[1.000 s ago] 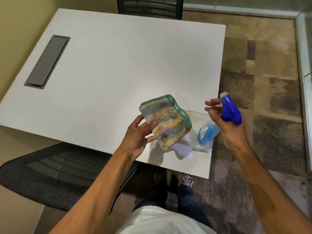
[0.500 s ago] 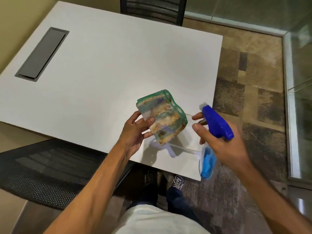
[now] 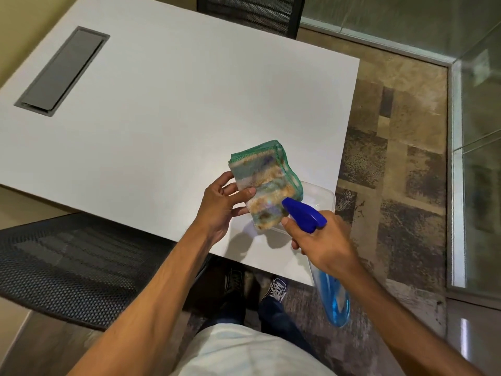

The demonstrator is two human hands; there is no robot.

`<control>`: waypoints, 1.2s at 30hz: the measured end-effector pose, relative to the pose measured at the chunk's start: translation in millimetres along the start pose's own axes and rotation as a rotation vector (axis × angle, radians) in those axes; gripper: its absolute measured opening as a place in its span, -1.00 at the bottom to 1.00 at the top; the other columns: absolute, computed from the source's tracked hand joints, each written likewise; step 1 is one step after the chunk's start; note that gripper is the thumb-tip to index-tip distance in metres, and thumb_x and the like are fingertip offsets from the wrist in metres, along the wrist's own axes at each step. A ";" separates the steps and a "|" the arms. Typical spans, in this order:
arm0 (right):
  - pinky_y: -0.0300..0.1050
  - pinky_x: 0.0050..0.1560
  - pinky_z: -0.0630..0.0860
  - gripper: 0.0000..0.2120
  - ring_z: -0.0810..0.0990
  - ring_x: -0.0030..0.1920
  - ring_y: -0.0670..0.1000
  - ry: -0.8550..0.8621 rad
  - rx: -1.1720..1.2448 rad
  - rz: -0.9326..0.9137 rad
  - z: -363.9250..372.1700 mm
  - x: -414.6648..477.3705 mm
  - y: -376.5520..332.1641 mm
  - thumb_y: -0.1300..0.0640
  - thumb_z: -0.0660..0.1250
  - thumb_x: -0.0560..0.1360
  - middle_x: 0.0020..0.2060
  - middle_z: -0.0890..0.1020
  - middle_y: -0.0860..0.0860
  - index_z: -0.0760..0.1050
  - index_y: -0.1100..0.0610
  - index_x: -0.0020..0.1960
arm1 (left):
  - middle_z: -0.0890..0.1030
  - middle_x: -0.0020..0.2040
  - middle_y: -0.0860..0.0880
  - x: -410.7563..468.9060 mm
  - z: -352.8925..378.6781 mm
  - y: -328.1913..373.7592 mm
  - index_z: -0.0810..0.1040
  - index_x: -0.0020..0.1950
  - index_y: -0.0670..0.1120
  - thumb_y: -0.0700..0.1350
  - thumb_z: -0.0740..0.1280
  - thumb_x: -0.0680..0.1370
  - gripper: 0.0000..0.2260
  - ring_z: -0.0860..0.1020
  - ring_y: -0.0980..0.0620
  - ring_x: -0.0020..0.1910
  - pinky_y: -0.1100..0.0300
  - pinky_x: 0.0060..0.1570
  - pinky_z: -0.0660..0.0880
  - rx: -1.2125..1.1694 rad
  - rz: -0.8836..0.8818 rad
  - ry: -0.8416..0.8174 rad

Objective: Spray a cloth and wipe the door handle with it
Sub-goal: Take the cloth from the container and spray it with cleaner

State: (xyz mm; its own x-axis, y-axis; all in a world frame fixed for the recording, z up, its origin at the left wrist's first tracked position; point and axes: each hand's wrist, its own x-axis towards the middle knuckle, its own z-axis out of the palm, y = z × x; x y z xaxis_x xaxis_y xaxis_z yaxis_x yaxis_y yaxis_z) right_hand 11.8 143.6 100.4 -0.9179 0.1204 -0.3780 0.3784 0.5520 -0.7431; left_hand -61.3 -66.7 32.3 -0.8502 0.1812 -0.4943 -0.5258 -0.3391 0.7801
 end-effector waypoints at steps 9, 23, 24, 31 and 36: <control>0.30 -0.20 0.58 -0.85 0.47 -0.35 0.11 0.022 0.101 0.009 -6.4 0.9 -19.3 0.03 0.47 0.57 -0.21 0.63 0.38 0.61 0.08 -0.11 | 0.76 0.14 -0.08 -3.5 -4.5 2.3 0.67 0.21 0.06 -0.34 0.54 0.48 -0.60 0.74 -0.08 0.09 0.08 -0.11 0.67 0.017 0.013 -0.026; 0.29 -0.15 0.62 -0.62 0.60 -0.28 0.34 0.023 0.002 0.030 -15.2 3.6 -34.8 -0.03 0.47 0.56 -0.20 0.64 0.38 0.59 0.33 -0.03 | 0.76 0.14 -0.07 -6.7 -5.4 9.4 0.71 0.15 0.12 -0.35 0.53 0.48 -0.59 0.74 -0.08 0.08 0.09 -0.12 0.67 0.021 0.051 -0.065; 0.24 -0.17 0.61 -0.63 0.55 -0.32 0.26 0.014 0.007 0.026 -17.7 1.6 -33.9 -0.02 0.46 0.57 -0.19 0.63 0.39 0.58 0.33 -0.05 | 0.76 0.14 -0.07 -7.0 -5.6 10.2 0.71 0.15 0.13 -0.35 0.53 0.48 -0.60 0.74 -0.08 0.09 0.09 -0.11 0.67 0.019 0.053 -0.067; 0.06 -0.27 0.52 -0.58 0.50 -0.35 0.11 0.032 0.030 0.007 -29.6 -6.6 -33.5 -0.04 0.48 0.55 -0.23 0.60 0.39 0.56 0.36 -0.12 | 0.76 0.15 -0.08 -7.1 -5.2 11.0 0.70 0.18 0.10 -0.35 0.53 0.48 -0.59 0.74 -0.09 0.11 0.06 -0.10 0.68 0.021 0.056 -0.068; 0.25 -0.20 0.60 -0.56 0.52 -0.36 0.15 0.097 0.049 0.048 -28.9 -3.2 -30.3 -0.02 0.50 0.53 -0.26 0.60 0.41 0.55 0.39 -0.13 | 0.76 0.15 -0.06 -7.2 -2.6 12.8 0.70 0.18 0.11 -0.30 0.56 0.44 -0.59 0.74 -0.08 0.12 0.03 -0.06 0.69 0.026 0.065 -0.078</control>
State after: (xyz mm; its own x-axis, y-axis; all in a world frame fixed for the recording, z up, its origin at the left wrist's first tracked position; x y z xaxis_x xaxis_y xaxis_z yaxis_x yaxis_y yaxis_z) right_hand -0.1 150.3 140.1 -0.9050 0.2261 -0.3604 0.4253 0.5028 -0.7525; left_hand -61.9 -74.7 45.0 -0.8815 0.2310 -0.4118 -0.4691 -0.3287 0.8197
